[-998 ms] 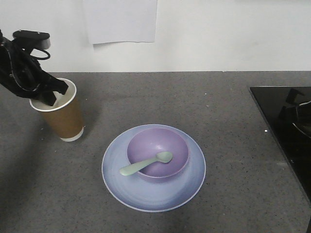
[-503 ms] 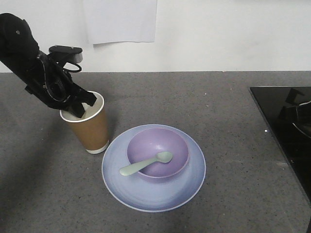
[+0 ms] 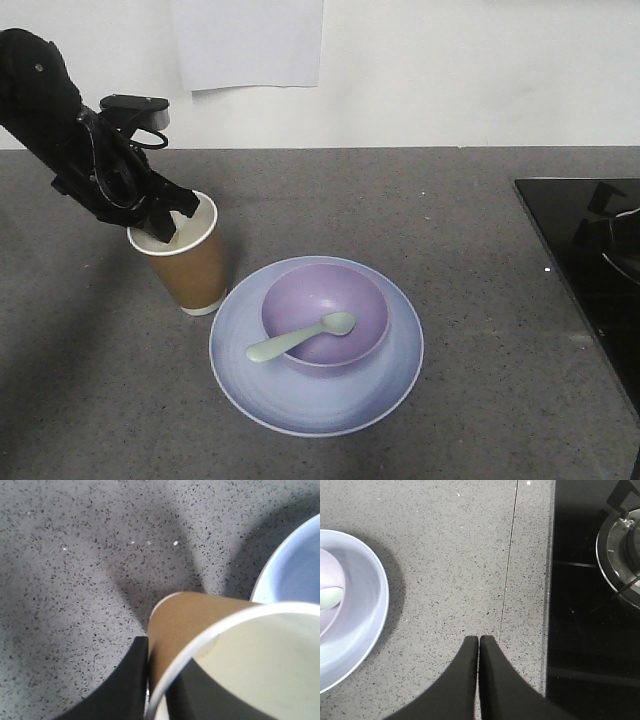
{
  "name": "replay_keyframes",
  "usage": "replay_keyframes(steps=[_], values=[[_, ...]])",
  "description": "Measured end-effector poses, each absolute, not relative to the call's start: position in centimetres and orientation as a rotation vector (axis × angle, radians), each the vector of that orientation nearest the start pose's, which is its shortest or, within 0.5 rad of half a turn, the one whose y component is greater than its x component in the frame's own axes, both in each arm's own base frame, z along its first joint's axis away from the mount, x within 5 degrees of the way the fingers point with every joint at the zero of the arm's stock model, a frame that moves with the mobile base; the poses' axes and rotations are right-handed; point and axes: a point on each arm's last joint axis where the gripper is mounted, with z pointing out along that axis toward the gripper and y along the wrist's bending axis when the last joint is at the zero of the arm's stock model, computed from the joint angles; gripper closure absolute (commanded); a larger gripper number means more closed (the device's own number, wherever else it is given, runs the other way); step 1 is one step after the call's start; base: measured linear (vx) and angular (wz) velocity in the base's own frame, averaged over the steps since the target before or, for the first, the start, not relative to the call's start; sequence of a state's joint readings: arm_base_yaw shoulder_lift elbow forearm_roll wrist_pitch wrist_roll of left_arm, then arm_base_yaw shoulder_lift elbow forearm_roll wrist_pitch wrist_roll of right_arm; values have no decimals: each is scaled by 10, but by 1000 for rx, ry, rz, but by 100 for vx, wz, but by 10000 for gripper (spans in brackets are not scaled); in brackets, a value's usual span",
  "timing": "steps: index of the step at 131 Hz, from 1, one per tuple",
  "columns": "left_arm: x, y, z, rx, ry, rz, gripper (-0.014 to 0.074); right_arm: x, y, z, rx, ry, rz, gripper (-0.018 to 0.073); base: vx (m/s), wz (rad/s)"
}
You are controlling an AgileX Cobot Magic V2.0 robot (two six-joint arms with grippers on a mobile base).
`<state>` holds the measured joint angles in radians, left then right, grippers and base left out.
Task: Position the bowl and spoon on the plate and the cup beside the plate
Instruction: 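Open the left gripper and lift it away from the cup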
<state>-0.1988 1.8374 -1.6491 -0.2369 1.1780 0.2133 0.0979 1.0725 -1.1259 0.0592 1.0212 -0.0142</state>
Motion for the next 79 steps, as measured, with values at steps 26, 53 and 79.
replay_keyframes(steps=[26,53,79], values=[[378,-96,297,498,2788,-327,295,201,24,376,-122,2449,112,566,0,0],[379,-97,305,502,2774,-328,288,201,24,376,-122,2449,112,566,0,0],[382,-97,332,513,2715,-325,290,201,24,376,-122,2449,112,566,0,0]])
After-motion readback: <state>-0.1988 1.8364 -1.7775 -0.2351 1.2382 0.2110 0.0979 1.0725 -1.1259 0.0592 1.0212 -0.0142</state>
